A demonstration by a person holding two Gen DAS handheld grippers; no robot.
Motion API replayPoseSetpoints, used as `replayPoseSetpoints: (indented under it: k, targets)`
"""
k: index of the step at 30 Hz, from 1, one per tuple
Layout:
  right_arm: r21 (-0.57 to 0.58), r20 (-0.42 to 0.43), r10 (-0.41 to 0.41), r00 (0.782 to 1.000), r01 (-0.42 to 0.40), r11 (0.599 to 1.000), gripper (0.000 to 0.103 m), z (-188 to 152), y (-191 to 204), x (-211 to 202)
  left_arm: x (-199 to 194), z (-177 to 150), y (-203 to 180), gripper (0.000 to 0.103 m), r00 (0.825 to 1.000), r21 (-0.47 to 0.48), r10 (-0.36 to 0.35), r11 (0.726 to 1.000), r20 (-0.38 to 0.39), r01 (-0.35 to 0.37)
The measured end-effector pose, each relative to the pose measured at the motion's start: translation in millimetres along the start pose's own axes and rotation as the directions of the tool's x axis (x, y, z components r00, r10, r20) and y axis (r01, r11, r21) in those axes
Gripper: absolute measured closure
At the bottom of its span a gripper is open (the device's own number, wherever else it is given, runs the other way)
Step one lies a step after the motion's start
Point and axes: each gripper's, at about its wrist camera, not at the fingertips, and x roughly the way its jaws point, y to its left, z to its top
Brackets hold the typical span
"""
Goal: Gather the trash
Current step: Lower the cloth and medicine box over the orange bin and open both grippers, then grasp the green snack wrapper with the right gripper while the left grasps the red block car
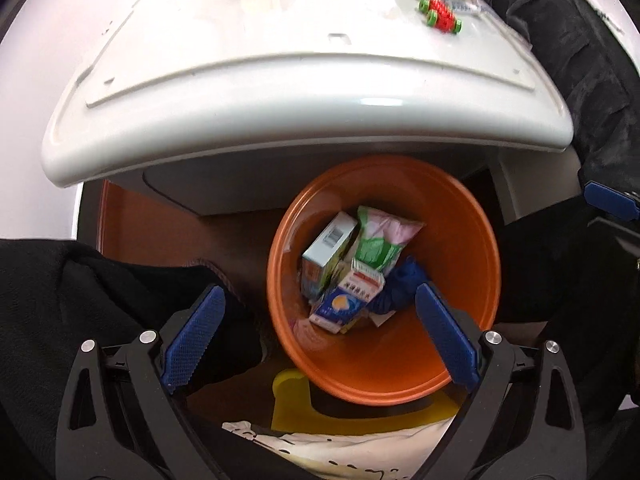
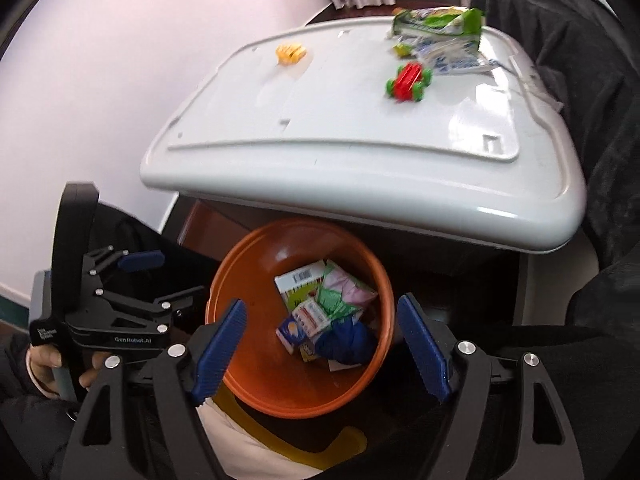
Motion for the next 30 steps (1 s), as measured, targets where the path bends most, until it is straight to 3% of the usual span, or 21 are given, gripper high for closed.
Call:
replayPoseSetpoints:
  k: [6, 11, 17, 20, 23, 27, 30]
  targets:
    - [0.037, 0.079, -0.015, 0.997, 0.012, 0.999, 0.027, 35, -12, -13, -29, 26, -5, 0.01, 0.992, -0.007, -0.041, 0.999, 0.122, 0.043]
    - [0.058, 0.148, -0.052, 0.988, 0.044, 0.997, 0.027, 82, -23, -14, -46, 64, -6, 0.01, 0.968, -0.007, 0.025, 1.0, 0.248, -0.024]
    - [0.071, 0.203, -0.119, 0.972, 0.106, 0.992, 0.027, 140, -48, -11, -44, 99, -3, 0.01, 0.947, -0.017, 0.05, 0.999, 0.317, -0.047]
    - [0.099, 0.221, -0.166, 0.961, 0.147, 0.984, 0.027, 176, -71, -3, -37, 104, -2, 0.01, 0.943, -0.008, 0.068, 0.998, 0.327, -0.069]
    - [0.132, 0.23, -0.206, 0.951, 0.179, 0.975, 0.025, 207, -94, 11, -23, 109, -4, 0.01, 0.95, 0.011, 0.059, 0.998, 0.307, -0.065]
    - [0.174, 0.227, -0.218, 0.949, 0.181, 0.968, 0.023, 240, -120, 32, -12, 114, -8, 0.01, 0.959, 0.033, 0.032, 0.999, 0.281, -0.043]
    - [0.213, 0.232, -0.214, 0.949, 0.165, 0.963, 0.023, 261, -136, 49, -11, 118, -14, 0.01, 0.955, 0.057, 0.01, 0.998, 0.296, -0.028]
